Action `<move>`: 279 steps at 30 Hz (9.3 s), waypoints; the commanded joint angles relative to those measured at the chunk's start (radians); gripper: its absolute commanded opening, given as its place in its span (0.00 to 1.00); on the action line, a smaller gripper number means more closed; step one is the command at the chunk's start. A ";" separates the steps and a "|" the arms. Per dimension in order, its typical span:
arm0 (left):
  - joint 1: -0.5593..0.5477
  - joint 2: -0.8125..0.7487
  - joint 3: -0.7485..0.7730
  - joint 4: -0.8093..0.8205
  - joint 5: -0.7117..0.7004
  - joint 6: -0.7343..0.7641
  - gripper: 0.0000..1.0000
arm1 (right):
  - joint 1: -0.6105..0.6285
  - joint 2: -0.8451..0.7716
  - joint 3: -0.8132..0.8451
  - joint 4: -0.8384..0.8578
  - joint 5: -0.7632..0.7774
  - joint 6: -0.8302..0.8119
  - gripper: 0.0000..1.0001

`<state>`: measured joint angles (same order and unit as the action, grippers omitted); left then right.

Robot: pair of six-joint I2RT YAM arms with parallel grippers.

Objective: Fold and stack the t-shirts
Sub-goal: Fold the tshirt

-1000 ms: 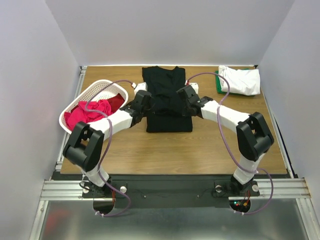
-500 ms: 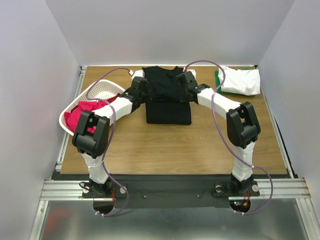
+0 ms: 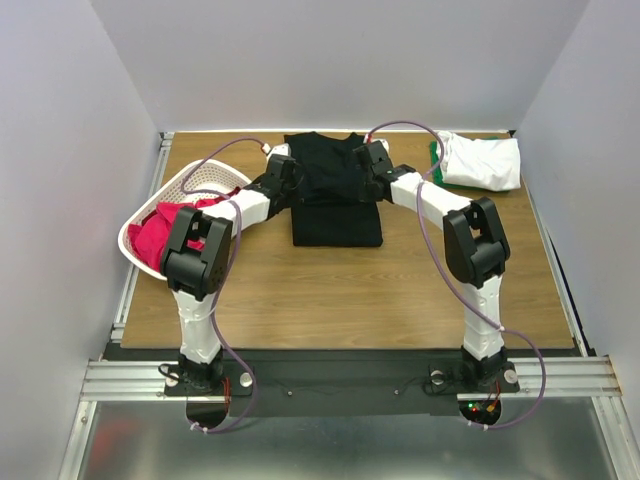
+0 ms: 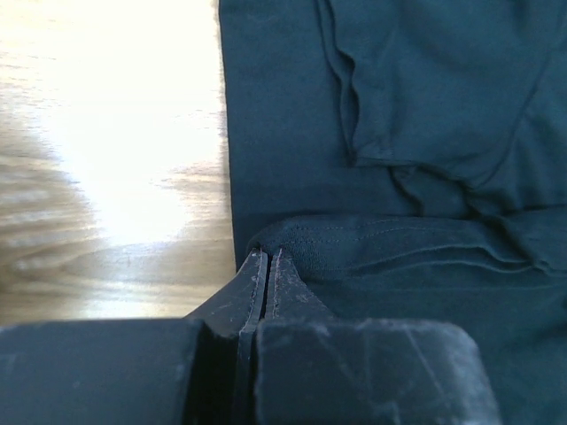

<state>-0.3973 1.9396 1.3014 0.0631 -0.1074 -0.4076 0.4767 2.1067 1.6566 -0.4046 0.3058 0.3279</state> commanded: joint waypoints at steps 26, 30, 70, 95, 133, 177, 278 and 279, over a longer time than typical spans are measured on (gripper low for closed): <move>-0.072 -0.216 -0.191 0.093 0.054 -0.074 0.92 | -0.013 -0.272 -0.250 0.041 -0.172 0.048 0.92; -0.089 -0.192 -0.220 0.118 0.067 -0.088 0.92 | -0.013 -0.275 -0.307 0.064 -0.186 0.062 0.92; -0.146 -0.243 -0.510 0.079 -0.023 -0.142 0.72 | -0.012 -0.318 -0.497 0.136 -0.267 0.111 0.90; -0.199 -0.257 -0.659 0.101 0.023 -0.161 0.60 | 0.045 -0.088 -0.123 0.136 -0.645 0.076 0.83; -0.290 -0.277 -0.760 0.098 0.046 -0.246 0.60 | 0.004 0.095 0.249 0.135 -0.211 -0.032 0.87; -0.318 -0.321 -0.772 0.078 0.040 -0.258 0.60 | 0.003 -0.323 -0.604 0.135 -0.174 0.111 0.60; -0.287 -0.502 -0.849 0.164 0.184 -0.346 0.00 | 0.016 -0.619 -0.959 0.161 -0.455 0.184 0.00; -0.296 -0.511 -0.855 0.158 0.193 -0.350 0.00 | 0.016 -0.638 -0.968 0.142 -0.453 0.191 0.00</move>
<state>-0.6605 1.4574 0.4961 0.3599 0.0368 -0.8013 0.4793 1.5242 0.7296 -0.1478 -0.1070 0.5049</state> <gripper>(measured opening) 0.156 0.166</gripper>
